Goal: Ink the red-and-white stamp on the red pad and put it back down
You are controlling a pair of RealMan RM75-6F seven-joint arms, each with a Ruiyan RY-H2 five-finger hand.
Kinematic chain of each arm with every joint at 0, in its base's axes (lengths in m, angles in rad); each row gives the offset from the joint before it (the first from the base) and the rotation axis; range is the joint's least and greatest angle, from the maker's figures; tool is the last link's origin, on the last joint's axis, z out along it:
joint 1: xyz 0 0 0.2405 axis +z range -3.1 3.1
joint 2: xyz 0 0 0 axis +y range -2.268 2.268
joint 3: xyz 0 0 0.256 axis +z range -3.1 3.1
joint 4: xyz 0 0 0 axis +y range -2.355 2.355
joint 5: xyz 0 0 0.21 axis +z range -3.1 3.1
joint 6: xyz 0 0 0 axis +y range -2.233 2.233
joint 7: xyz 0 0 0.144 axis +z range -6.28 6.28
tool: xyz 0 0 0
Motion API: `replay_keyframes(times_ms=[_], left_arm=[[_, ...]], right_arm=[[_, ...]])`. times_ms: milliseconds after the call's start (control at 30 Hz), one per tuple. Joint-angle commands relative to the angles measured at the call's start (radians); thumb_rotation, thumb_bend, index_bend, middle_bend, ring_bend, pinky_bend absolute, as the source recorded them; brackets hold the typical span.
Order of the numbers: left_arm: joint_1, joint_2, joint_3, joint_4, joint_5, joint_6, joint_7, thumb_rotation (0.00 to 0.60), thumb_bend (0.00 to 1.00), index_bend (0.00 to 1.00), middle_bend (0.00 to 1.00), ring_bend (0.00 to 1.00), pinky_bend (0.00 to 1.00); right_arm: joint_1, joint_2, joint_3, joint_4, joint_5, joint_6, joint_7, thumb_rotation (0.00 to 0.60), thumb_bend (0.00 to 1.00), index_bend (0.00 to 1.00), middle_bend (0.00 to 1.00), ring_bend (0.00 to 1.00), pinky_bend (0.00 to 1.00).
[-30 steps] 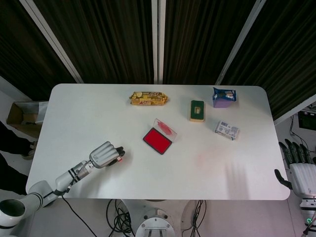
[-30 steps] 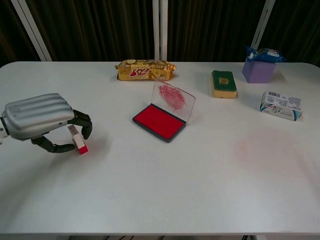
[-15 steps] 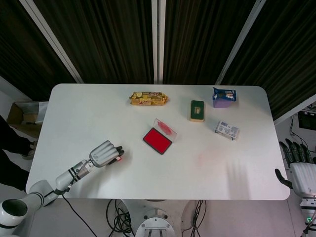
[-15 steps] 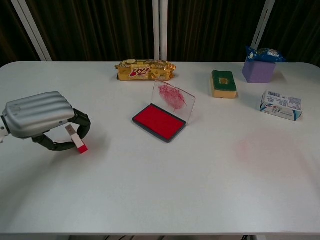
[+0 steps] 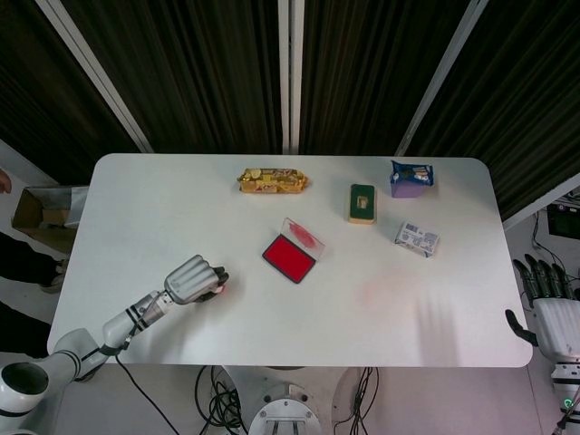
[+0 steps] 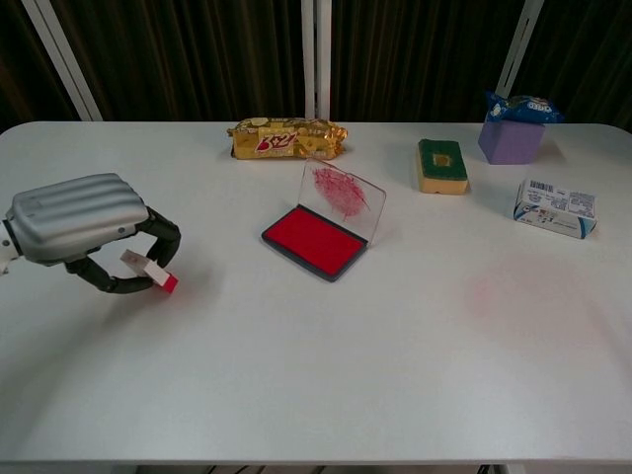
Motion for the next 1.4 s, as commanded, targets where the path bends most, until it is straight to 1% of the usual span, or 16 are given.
replay_keyframes(times_ms=[33, 100, 233, 333, 467, 600, 733, 967, 1100, 1233, 1400], left_arm=[[-0.038, 0.069, -0.028, -0.132, -0.06, -0.09, -0.084, 0.6, 0.38, 0.6, 0.57, 1.0, 1.0], [-0.068, 0.109, -0.047, -0.209, -0.087, -0.144, -0.1, 0.6, 0.39, 0.6, 0.57, 1.0, 1.0], [-0.129, 0.147, -0.092, -0.297, -0.128, -0.233, -0.082, 0.6, 0.4, 0.6, 0.57, 1.0, 1.0], [-0.181, 0.148, -0.142, -0.341, -0.172, -0.309, -0.052, 0.6, 0.41, 0.6, 0.57, 1.0, 1.0], [-0.248, 0.116, -0.205, -0.363, -0.229, -0.4, 0.003, 0.6, 0.42, 0.6, 0.57, 1.0, 1.0], [-0.299, 0.071, -0.244, -0.346, -0.269, -0.468, 0.046, 0.6, 0.42, 0.6, 0.57, 1.0, 1.0], [-0.344, 0.019, -0.273, -0.311, -0.32, -0.544, 0.059, 0.6, 0.42, 0.6, 0.57, 1.0, 1.0], [-0.417, -0.066, -0.318, -0.23, -0.37, -0.604, 0.124, 0.6, 0.43, 0.6, 0.58, 1.0, 1.0], [-0.448, -0.112, -0.339, -0.182, -0.418, -0.654, 0.166, 0.6, 0.43, 0.6, 0.58, 1.0, 1.0], [-0.464, -0.141, -0.34, -0.136, -0.444, -0.69, 0.171, 0.6, 0.44, 0.6, 0.57, 1.0, 1.0], [-0.465, -0.168, -0.336, -0.086, -0.459, -0.697, 0.168, 0.6, 0.44, 0.6, 0.58, 1.0, 1.0]], right_arm=[[0.0, -0.001, 0.0, 0.001, 0.0, -0.001, 0.002, 0.6, 0.24, 0.0, 0.0, 0.0, 0.0], [0.001, -0.003, 0.0, 0.003, -0.001, -0.002, 0.003, 0.6, 0.24, 0.0, 0.0, 0.0, 0.0], [0.002, -0.009, -0.002, 0.005, -0.003, -0.004, 0.006, 0.6, 0.24, 0.0, 0.0, 0.0, 0.0], [0.003, -0.014, -0.002, 0.009, -0.004, -0.004, 0.006, 0.6, 0.24, 0.0, 0.0, 0.0, 0.0], [0.006, -0.017, -0.002, 0.009, -0.004, -0.007, 0.005, 0.6, 0.24, 0.0, 0.0, 0.0, 0.0], [0.003, -0.014, -0.002, 0.004, -0.006, 0.0, 0.001, 0.6, 0.24, 0.0, 0.0, 0.0, 0.0], [-0.002, -0.011, -0.002, 0.007, 0.002, 0.001, 0.005, 0.6, 0.24, 0.0, 0.0, 0.0, 0.0], [0.0, -0.02, -0.005, 0.014, 0.0, -0.006, 0.007, 0.6, 0.24, 0.0, 0.0, 0.0, 0.0], [-0.003, -0.02, -0.004, 0.015, -0.003, 0.004, 0.005, 0.6, 0.25, 0.0, 0.0, 0.0, 0.0], [-0.008, -0.017, -0.003, 0.02, 0.004, 0.006, 0.014, 0.6, 0.25, 0.0, 0.0, 0.0, 0.0], [-0.012, -0.016, -0.002, 0.029, 0.011, 0.006, 0.023, 0.6, 0.25, 0.0, 0.0, 0.0, 0.0]])
